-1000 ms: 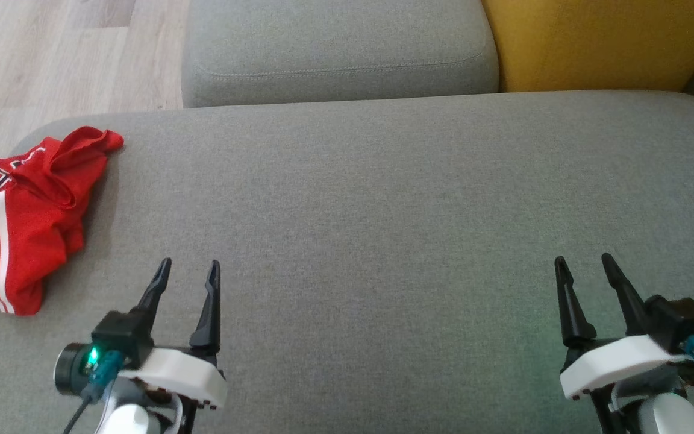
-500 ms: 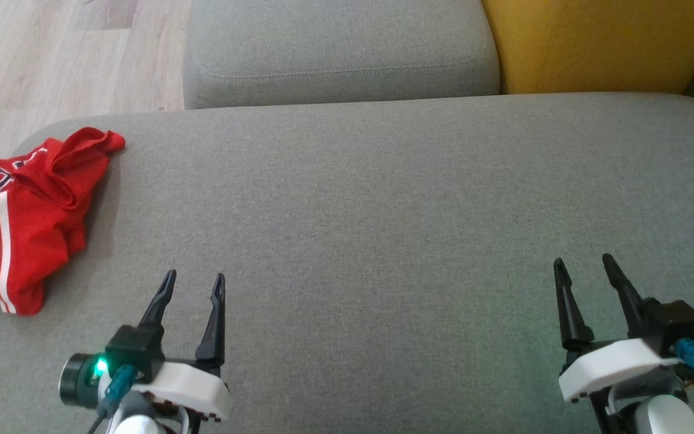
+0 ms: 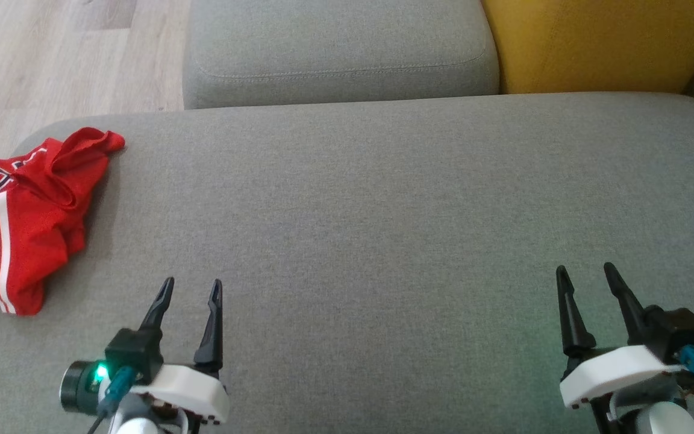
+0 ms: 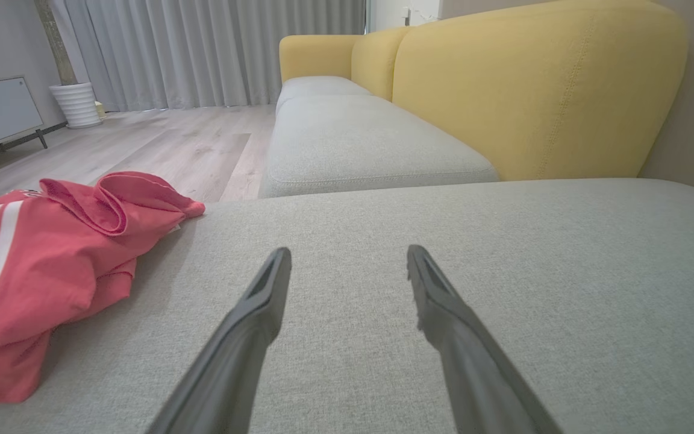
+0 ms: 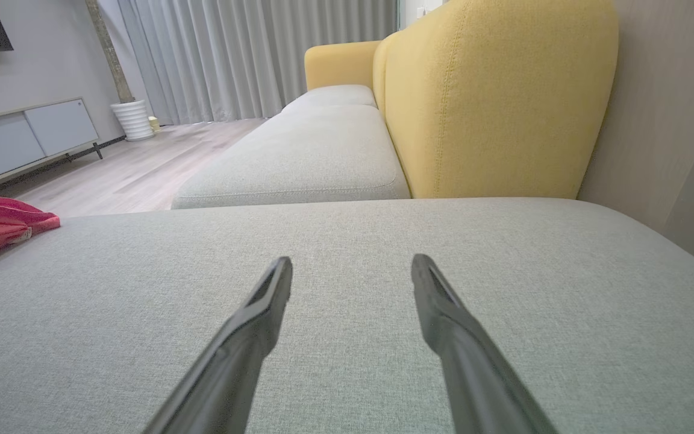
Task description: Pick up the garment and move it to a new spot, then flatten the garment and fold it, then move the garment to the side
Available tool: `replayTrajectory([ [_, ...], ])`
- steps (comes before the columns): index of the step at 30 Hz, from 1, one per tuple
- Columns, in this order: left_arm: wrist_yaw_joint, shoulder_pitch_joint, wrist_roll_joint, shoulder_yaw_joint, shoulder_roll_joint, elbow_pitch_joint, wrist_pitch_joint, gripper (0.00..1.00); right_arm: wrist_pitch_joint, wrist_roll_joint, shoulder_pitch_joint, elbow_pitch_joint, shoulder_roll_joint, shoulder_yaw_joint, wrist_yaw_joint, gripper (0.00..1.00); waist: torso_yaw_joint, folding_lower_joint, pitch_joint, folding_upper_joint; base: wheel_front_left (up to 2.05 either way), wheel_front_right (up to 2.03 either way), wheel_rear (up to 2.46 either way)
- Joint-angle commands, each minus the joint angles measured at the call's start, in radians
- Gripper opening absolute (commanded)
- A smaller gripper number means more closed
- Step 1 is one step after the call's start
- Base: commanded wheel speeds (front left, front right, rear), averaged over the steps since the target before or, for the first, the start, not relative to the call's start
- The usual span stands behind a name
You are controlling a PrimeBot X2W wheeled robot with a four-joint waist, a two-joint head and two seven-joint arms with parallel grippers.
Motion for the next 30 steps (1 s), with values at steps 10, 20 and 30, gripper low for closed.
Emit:
replayTrajectory([
  [10,-0.010,-0.037,0.004,0.054,-0.004,-0.010,-0.012,1.00,-0.015,0.006,-0.041,-0.022,-0.004,0.021,-0.001,1.00,0.003,0.0000,0.002,0.0000,0.00,0.00,0.00],
  [20,-0.013,-0.046,0.007,0.069,-0.011,-0.006,-0.012,1.00,-0.018,0.001,-0.040,-0.039,-0.004,0.023,-0.001,1.00,0.034,0.0000,0.004,0.0000,0.00,0.00,0.00],
  [30,-0.007,-0.066,0.007,0.109,-0.009,-0.007,-0.012,1.00,0.001,0.021,-0.018,-0.108,-0.004,0.073,-0.001,1.00,0.193,0.0000,0.001,0.0000,0.00,0.00,0.00],
])
